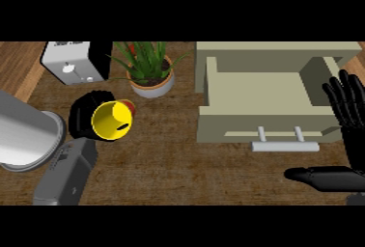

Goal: Pick up the cup, place it into the drawer and close the drawer

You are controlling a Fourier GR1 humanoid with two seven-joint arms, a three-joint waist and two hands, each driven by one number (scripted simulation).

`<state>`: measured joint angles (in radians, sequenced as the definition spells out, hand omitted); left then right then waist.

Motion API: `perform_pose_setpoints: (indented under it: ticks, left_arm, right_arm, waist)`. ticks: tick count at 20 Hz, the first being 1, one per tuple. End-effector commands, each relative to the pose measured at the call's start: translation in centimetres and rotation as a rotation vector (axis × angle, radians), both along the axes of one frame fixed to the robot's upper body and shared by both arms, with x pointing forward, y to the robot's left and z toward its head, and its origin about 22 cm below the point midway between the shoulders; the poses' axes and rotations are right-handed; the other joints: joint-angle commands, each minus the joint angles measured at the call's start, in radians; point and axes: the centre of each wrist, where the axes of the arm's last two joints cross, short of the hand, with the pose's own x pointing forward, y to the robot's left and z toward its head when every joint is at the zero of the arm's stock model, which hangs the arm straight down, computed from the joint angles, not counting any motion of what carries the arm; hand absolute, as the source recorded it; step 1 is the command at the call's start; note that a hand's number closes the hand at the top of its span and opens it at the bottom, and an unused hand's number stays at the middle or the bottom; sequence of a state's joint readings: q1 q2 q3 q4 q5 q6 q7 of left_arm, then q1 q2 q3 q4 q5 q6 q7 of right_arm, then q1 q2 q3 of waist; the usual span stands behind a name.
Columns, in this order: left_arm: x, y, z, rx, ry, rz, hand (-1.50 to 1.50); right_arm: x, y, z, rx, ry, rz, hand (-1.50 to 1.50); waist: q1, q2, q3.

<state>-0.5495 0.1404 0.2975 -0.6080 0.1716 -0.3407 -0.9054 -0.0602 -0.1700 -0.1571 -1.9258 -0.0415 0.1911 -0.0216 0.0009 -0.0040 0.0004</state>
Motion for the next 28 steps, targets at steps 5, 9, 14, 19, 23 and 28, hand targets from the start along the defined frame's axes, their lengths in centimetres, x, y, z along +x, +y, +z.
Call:
perform_pose_setpoints:
  ticks: [5,9,14,19,23,28]
  left_arm:
    - [3.1,-7.1,8.3,0.072,-0.123,-0.100,1.50]
    - [5.0,-10.7,14.2,0.104,-0.133,-0.136,1.50]
    - [5.2,-13.9,17.0,0.182,-0.123,-0.141,1.50]
    - [5.8,-17.7,22.8,0.224,-0.114,-0.124,1.50]
    - [7.8,-20.0,23.6,0.242,-0.058,-0.120,1.50]
    - [8.1,-22.8,22.9,0.263,0.013,-0.120,1.50]
  right_arm:
    - [-0.9,-0.7,-0.9,-0.016,0.004,-0.020,-1.50]
    - [-0.2,-1.5,-0.9,-0.013,0.004,-0.005,-1.50]
    - [0.8,0.7,-1.4,0.022,-0.002,-0.016,-1.50]
    - [0.5,-2.3,0.4,-0.013,-0.006,-0.016,-1.50]
    - [1.4,0.0,-0.3,-0.006,-0.003,0.007,-1.50]
    - [1.3,-0.7,0.7,0.009,-0.014,0.014,-1.50]
  waist:
    - [0.007,-0.003,0.001]
    - [0.001,-0.001,0.001]
    - [-0.006,0.003,0.000]
    - [-0.010,0.003,0.000]
    - [-0.019,0.008,0.000]
    - [-0.039,0.011,0.000]
